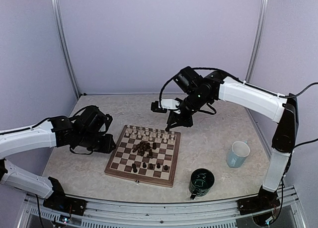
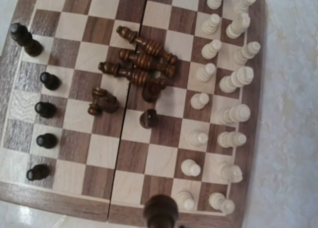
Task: Set up the chess pieces on the board
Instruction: Place the king on d8.
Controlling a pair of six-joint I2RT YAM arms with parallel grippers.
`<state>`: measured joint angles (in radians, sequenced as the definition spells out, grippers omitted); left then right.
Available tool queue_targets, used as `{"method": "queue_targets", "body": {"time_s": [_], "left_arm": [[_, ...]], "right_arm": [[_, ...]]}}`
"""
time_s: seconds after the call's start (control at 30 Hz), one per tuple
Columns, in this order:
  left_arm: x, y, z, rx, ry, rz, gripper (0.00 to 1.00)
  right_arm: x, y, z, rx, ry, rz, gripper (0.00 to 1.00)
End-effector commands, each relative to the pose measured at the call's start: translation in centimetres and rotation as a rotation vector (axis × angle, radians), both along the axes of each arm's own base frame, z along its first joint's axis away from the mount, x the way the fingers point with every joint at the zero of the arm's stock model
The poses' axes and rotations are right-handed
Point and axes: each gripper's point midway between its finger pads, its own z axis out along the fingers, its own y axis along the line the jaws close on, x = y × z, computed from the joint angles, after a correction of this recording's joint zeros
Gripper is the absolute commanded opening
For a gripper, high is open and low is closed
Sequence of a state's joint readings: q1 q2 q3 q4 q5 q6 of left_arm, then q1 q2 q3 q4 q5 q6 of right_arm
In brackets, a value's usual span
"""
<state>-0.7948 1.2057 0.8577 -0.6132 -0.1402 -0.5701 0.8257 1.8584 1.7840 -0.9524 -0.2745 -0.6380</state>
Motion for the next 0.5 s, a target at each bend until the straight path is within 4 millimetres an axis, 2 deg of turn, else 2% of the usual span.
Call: {"method": "queue_targets", "body": {"time_s": [0.0, 0.07, 0.1, 0.27, 0.47], "left_arm": [[-2.2, -0.5, -1.8, -0.047, 0.075, 0.016, 0.13], [-2.9, -1.0, -2.5, -0.045, 0.091, -0.005, 0.01], [-3.1, -1.2, -2.8, -0.043, 0.095, -0.012, 0.00], [-3.8, -1.5, -4.3, -0.032, 0.118, -0.031, 0.00], [-4.1, -2.3, -5.3, -0.054, 0.133, -0.065, 0.00]], "right_arm": [[0.2, -0.2, 1.7, 0.051, -0.033, -0.014, 0.05], [0.2, -0.4, 1.7, 0.054, -0.041, -0.021, 0.05], [0.1, -0.6, 1.7, 0.052, -0.044, -0.022, 0.05], [-0.4, -0.7, 1.2, 0.060, -0.026, -0.018, 0.06], [-1.3, 0.3, 0.3, 0.048, -0.001, 0.013, 0.06]]}}
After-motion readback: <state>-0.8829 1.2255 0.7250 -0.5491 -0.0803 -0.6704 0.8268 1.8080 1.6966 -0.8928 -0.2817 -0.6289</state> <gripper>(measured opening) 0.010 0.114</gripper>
